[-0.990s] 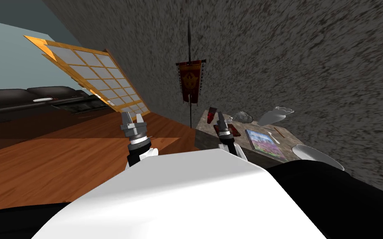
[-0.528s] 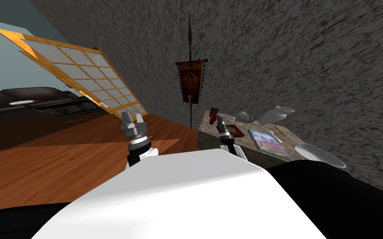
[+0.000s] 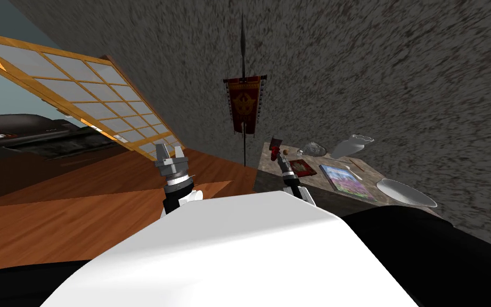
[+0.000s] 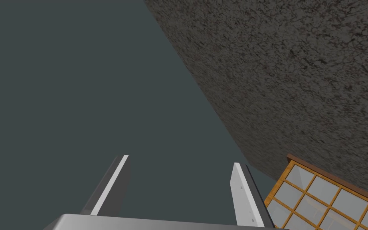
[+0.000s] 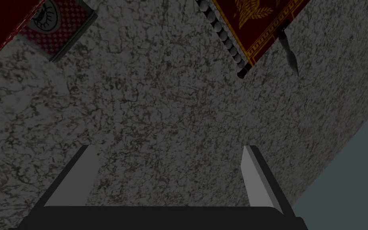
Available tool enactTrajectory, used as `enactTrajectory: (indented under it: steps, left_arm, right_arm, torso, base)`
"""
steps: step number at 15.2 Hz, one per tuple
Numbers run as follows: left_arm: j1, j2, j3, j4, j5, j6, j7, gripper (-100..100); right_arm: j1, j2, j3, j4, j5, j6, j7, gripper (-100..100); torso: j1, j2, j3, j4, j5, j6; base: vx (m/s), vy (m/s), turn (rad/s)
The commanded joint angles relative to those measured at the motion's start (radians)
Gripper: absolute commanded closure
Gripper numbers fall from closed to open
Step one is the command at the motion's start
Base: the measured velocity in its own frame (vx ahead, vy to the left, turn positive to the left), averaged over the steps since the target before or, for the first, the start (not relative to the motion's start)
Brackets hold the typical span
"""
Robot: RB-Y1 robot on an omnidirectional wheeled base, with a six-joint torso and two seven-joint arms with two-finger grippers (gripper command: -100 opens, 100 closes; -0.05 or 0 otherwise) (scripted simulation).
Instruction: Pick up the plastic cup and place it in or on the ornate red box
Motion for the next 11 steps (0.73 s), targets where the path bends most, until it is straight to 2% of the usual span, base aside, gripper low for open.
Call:
enactTrajectory:
  steps: [1,2,3,4,5,6,7,8,11]
  left_arm:
    - [0.000,0.000,0.000,0.000,0.000,0.000,0.000,0]
    - [0.000,0.000,0.000,0.000,0.000,0.000,0.000,0]
    - [0.000,0.000,0.000,0.000,0.000,0.000,0.000,0]
    - [0.000,0.000,0.000,0.000,0.000,0.000,0.000,0]
    - [0.000,0.000,0.000,0.000,0.000,0.000,0.000,0]
    - [0.000,0.000,0.000,0.000,0.000,0.000,0.000,0]
    - [0.000,0.000,0.000,0.000,0.000,0.000,0.000,0]
    - [0.000,0.000,0.000,0.000,0.000,0.000,0.000,0]
    - [0.000,0.000,0.000,0.000,0.000,0.000,0.000,0]
  right_arm:
    - [-0.021,-0.005,-0.017,0.049,0.026,0.023,0.044,-100]
    - [-0.021,-0.005,-0.017,0.049,0.026,0.023,0.044,-100]
    - [-0.037,-0.008,-0.027,0.080,0.044,0.037,0.074,-100]
    - [-0.037,-0.008,-0.027,0.080,0.044,0.037,0.074,-100]
    - [-0.053,-0.011,-0.036,0.112,0.063,0.052,0.104,-100]
    - [-0.053,-0.011,-0.036,0.112,0.063,0.052,0.104,-100]
    - [-0.071,-0.015,-0.044,0.144,0.082,0.067,0.135,-100]
    - [-0.071,-0.015,-0.044,0.144,0.082,0.067,0.135,-100]
    - [-0.110,-0.022,-0.059,0.206,0.120,0.096,0.197,-100]
  torso:
    - [0.000,0.000,0.000,0.000,0.000,0.000]
    - [-0.001,-0.001,0.000,0.000,0.000,0.000]
    - [-0.002,0.000,0.000,0.000,0.000,0.000]
    - [-0.002,0.000,0.000,0.000,0.000,0.000]
    - [-0.003,0.000,0.000,0.000,-0.001,0.000]
    - [-0.003,0.000,0.000,0.000,-0.001,0.000]
    - [-0.004,0.001,0.000,0.000,-0.001,0.000]
    - [-0.004,0.001,0.000,0.000,-0.001,0.000]
    - [-0.004,0.001,0.000,0.000,-0.001,0.000]
  base:
    - [0.090,0.107,-0.126]
    - [0.074,0.089,-0.090]
    - [0.074,0.087,-0.107]
    - [0.066,0.080,-0.090]
    - [0.061,0.076,-0.103]
    - [0.057,0.070,-0.084]
    - [0.057,0.075,-0.104]
    - [0.059,0.075,-0.096]
    - [0.059,0.074,-0.106]
